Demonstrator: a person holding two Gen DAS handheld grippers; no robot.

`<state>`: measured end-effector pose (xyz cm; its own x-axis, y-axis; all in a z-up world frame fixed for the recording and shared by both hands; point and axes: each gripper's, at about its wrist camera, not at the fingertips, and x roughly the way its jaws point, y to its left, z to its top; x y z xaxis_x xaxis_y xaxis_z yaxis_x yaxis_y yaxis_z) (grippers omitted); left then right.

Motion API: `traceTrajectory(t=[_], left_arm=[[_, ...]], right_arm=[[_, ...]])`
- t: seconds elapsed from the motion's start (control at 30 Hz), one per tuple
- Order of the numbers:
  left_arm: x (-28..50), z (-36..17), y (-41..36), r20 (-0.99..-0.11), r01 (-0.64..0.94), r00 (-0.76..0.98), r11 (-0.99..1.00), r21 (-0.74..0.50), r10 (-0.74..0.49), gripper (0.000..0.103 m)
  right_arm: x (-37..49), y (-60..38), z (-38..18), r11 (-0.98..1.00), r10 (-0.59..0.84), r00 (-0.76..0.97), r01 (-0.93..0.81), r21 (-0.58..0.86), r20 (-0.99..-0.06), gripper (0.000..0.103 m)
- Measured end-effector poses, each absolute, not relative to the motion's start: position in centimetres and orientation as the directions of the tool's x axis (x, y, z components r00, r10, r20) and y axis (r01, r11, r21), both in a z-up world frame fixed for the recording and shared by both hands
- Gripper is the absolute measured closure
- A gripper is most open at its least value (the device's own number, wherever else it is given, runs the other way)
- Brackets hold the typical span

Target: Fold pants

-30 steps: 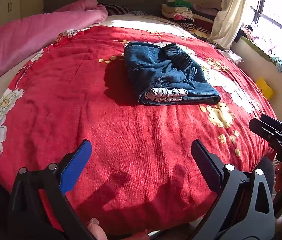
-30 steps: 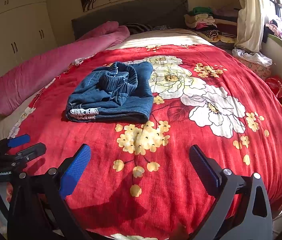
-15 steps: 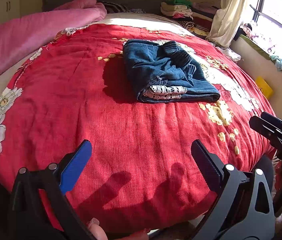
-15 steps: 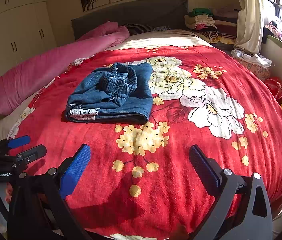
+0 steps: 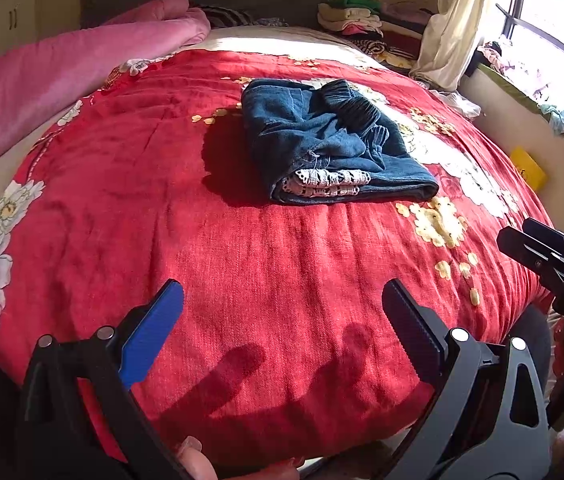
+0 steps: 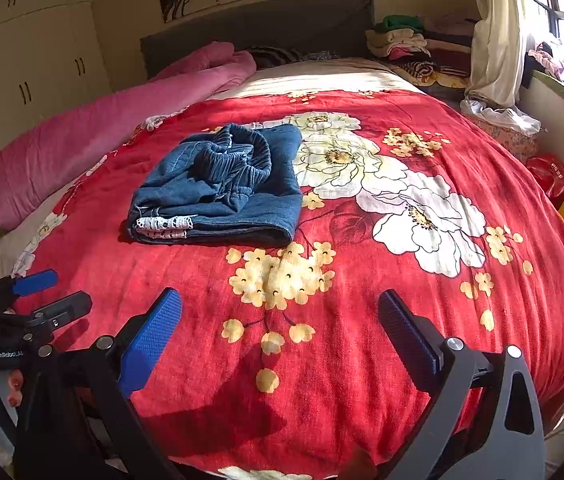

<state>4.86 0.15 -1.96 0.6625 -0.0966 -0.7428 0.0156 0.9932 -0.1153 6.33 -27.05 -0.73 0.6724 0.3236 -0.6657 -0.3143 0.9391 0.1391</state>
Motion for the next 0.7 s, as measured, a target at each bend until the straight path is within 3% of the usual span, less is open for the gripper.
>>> traceTrajectory(t=[0.7], left_arm=[[4.69, -1.94, -0.18, -0.730, 0.023, 0.677, 0.994, -0.102, -0.091, 0.010]], right_arm=[[6.44, -26.86, -1.19, 0.940, 0.316, 0.663, -0.315, 0.131, -0.679, 0.005]])
